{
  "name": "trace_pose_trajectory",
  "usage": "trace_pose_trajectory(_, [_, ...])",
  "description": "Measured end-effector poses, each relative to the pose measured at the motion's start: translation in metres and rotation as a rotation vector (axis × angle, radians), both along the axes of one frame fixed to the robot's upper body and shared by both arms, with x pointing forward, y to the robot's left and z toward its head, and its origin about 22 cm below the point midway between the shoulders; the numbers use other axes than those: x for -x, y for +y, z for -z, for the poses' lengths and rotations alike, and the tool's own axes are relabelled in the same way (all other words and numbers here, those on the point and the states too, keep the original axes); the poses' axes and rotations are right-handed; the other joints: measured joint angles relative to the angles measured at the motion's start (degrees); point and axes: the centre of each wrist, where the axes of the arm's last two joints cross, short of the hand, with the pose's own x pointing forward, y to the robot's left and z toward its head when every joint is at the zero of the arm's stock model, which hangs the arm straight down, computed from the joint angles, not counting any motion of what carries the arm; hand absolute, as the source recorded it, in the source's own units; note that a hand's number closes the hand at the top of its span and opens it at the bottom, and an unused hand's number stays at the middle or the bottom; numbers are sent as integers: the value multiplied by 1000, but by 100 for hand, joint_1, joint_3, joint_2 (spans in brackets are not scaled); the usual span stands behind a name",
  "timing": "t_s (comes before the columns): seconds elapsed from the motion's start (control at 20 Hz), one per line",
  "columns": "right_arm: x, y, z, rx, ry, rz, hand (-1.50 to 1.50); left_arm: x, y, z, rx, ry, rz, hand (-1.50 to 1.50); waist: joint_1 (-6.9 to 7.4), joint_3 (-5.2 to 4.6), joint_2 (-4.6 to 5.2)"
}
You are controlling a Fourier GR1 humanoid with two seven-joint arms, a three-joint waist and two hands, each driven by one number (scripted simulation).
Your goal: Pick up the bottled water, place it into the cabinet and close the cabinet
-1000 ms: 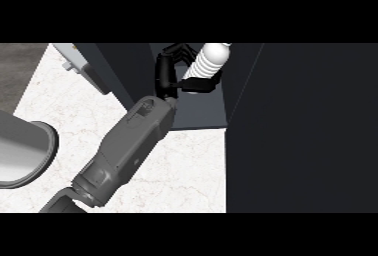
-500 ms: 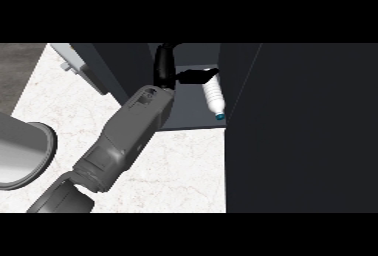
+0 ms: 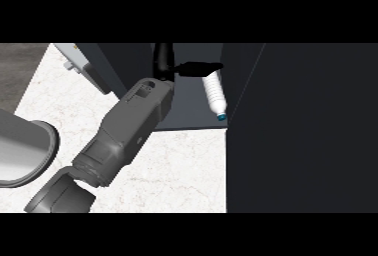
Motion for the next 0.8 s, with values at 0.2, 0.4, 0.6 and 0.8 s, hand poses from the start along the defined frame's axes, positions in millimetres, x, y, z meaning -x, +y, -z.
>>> trace_pose_trajectory(0.2, [0, 0, -1, 1, 1, 2, -150, 2, -3, -3, 89, -32, 72, -150, 26, -1, -25])
trace_pose_trajectory(0.4, [-3, 3, 0, -12, 8, 3, -150, 9, -3, 5, 139, -32, 148, -150, 108, 0, -60])
trace_pose_trajectory(0.6, [-5, 7, 1, -32, 15, -4, -150, 20, -10, 5, 170, -23, 207, -150, 196, 1, -101])
trace_pose_trajectory(0.8, [-6, 11, 2, -44, 22, -10, -150, 36, -18, 6, 205, -11, 249, -150, 240, 2, -120])
